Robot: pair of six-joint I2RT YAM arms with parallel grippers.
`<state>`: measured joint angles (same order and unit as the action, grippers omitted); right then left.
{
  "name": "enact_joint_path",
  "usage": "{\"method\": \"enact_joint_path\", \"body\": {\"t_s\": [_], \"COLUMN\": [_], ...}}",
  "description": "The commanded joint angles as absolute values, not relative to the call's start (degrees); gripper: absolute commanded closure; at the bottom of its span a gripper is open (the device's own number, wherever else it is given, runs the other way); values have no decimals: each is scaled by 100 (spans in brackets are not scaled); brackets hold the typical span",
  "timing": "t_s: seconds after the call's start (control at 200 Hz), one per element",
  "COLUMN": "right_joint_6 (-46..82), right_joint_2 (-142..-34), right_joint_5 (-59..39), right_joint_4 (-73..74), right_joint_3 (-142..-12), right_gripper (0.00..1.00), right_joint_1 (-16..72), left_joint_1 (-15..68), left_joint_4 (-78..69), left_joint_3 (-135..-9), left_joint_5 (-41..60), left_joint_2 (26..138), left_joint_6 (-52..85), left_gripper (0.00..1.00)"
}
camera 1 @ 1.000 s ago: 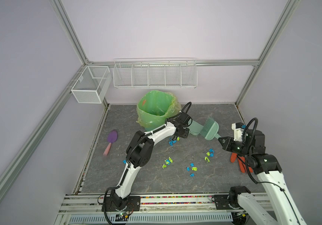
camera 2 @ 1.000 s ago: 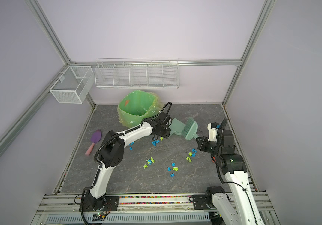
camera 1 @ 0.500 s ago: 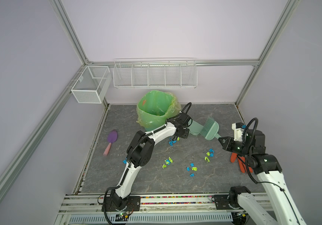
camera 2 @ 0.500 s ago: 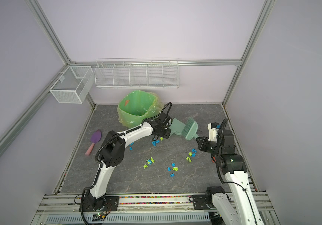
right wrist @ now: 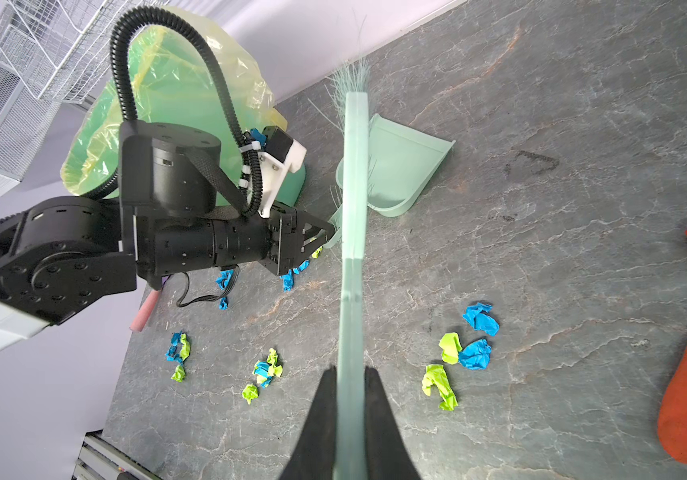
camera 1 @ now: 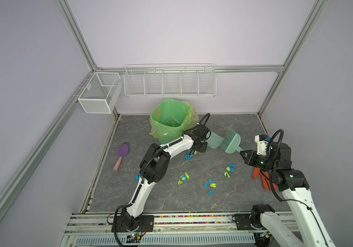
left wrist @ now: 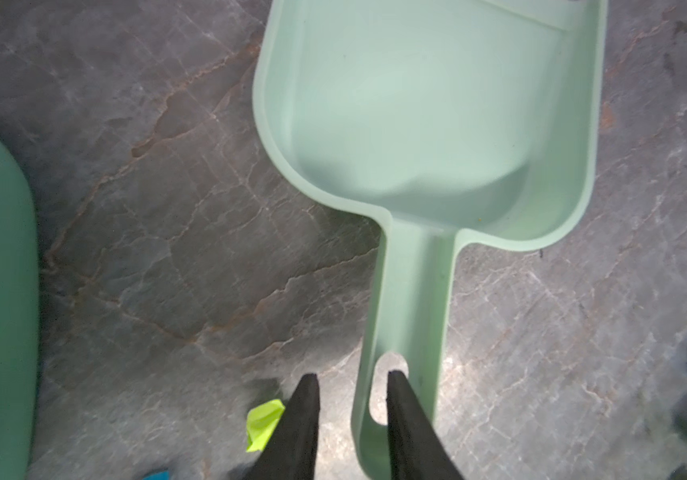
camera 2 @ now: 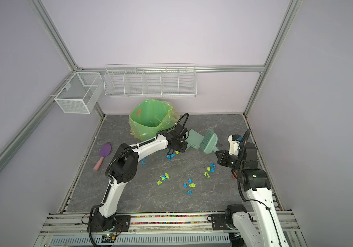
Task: Sweep away the paper scraps from the table
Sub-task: 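Close the left gripper on the dustpan handle, then drag the dustpan with the left gripper toward the paper scraps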
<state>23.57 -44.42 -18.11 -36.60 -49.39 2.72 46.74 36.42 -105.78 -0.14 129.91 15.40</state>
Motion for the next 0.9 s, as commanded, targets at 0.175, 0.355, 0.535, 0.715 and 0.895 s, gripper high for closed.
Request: {"method": "enact_joint_path", "body": {"t_s": [0.175, 0.355, 0.535, 0.715, 0.895], "right_joint_6": [2314, 2314, 2313, 2320, 2323], "right_joint_2": [-4342, -4338, -4338, -4321, -4307], "right_joint_5": [-1943, -1964, -1961, -1978, -1987], "right_joint_4": [-3572, -3579, -3584, -3585, -3593], "right_joint_3": [-4857, -4854, -4845, -4852, -4874], "right_gripper": [94, 94, 94, 94, 94], "right_joint_1": [212, 196, 192, 170, 161], "left_joint_1": [4755, 4756, 4763, 4764, 4760], "left_joint_4": [3638, 3639, 3652, 3695, 3794], "left_joint_3": [-10538, -10540, -10578, -10626, -10698], "left_joint_5": [-25, -30, -12, 9, 16], "left_joint_2": [13139, 13131, 13075, 13036, 12990], "left_joint_6": [1572, 1582, 1625, 1634, 1693], "left_gripper": [71, 74, 79, 87, 100]}}
